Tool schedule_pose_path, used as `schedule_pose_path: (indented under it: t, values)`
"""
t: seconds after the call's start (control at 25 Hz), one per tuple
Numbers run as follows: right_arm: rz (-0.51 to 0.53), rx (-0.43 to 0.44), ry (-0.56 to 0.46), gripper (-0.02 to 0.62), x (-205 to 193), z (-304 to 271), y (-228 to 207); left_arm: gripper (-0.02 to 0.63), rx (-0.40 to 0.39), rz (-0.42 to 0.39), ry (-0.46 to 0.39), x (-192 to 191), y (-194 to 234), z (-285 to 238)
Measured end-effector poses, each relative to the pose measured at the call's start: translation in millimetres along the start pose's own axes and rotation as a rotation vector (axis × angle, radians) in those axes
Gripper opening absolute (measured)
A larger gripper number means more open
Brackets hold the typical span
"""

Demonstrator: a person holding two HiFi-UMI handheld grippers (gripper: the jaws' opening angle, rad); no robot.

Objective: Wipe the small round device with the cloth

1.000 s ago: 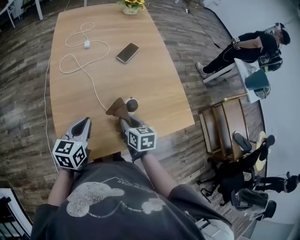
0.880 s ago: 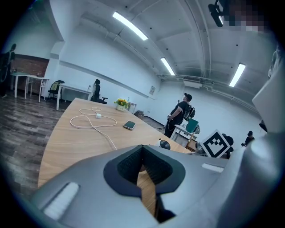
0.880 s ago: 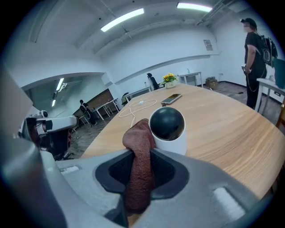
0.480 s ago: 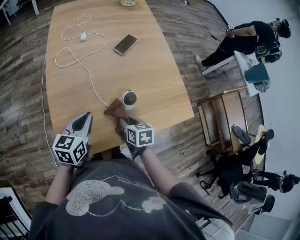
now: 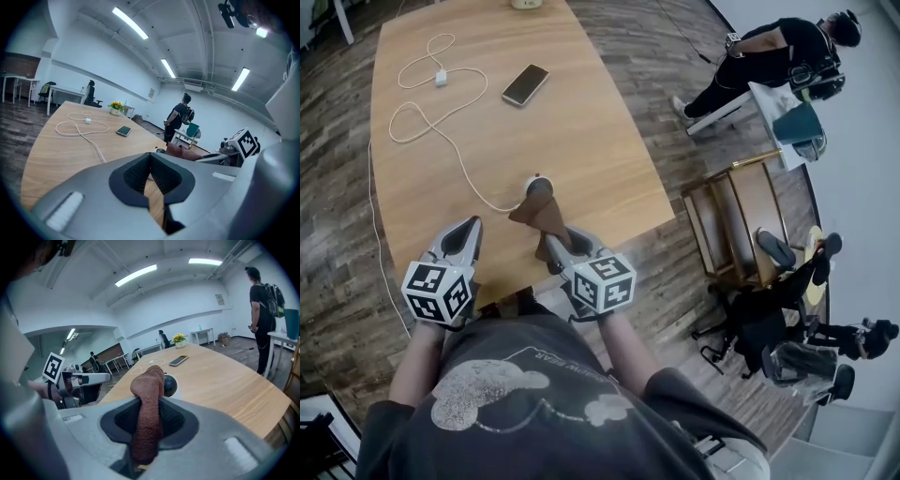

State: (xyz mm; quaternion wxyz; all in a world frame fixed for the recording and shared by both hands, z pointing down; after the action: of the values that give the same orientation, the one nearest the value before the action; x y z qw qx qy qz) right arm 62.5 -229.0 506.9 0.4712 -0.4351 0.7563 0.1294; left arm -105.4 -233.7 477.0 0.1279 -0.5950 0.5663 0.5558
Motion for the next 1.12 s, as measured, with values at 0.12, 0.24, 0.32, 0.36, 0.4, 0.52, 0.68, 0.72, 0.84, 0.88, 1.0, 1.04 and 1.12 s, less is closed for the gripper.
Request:
schedule_pose_path:
  t: [0.12,0.24,0.32,0.36,0.4,0.52,0.68,0.72,0.84,0.88,1.0,1.04,1.12]
  values:
    - [-0.043,-0.037,0.001,0.077,-5.7,-2.3,-16.7,0.018,-0.018,-0.013,0.008,-0.8,-7.1,-6.0]
    - [-0.081,-0.058,0.038,0.078,-23.4,-11.6,-27.1,0.018,-0.019,-0.011,0.018,-5.4,-9.8,-7.4]
    - [-0.108,-0.066,0.068,0.077,-37.0,-18.1,-31.4,0.018,-0.011,-0.011,0.029,-9.3,-9.4,-8.9]
    - [-0.121,-0.067,0.082,0.077,-42.9,-21.3,-32.7,0.018,-0.006,-0.013,0.035,-10.9,-8.7,-10.0]
    - [-0.133,-0.066,0.096,0.077,-48.3,-24.5,-33.4,0.018,-0.001,-0.016,0.039,-12.2,-7.8,-10.7]
    - [-0.144,-0.064,0.143,0.077,-62.8,-33.3,-33.9,0.018,0.015,-0.019,0.045,-14.6,-5.0,-10.4]
    - [-0.151,-0.066,0.185,0.077,-74.6,-41.8,-36.2,0.018,0.031,-0.015,0.052,-17.0,-0.4,-8.8]
    - [-0.154,-0.068,0.191,0.077,-77.1,-42.8,-36.8,0.018,0.036,-0.013,0.054,-18.1,0.6,-8.2]
    - [-0.168,-0.069,0.2,0.077,-82.0,-42.7,-38.1,0.018,0.049,-0.009,0.057,-20.8,2.3,-6.8]
    - [-0.173,-0.07,0.2,0.077,-82.2,-41.8,-38.9,0.018,0.051,-0.007,0.058,-21.1,2.3,-6.8]
    - [-0.178,-0.083,0.19,0.077,-77.5,-34.7,-44.3,0.018,0.056,-0.004,0.054,-20.2,1.9,-7.5]
    - [-0.18,-0.089,0.181,0.077,-74.0,-31.1,-47.0,0.018,0.058,-0.004,0.051,-19.3,2.3,-7.6]
    - [-0.182,-0.106,0.156,0.077,-64.1,-22.7,-54.6,0.018,0.065,-0.003,0.043,-16.8,4.2,-7.7]
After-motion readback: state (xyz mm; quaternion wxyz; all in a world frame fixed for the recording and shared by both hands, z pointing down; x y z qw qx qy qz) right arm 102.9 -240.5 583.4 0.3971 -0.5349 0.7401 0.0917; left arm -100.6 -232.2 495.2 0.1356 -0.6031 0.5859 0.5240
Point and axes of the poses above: the fingertips, and each gripper's own axes: z backward along the fingers, y to its left, x out of its top, the point moved 2 cm from there along z, backward along the fingers, and after that the axes turned 7 degrees about z, right-handed, at the moved point
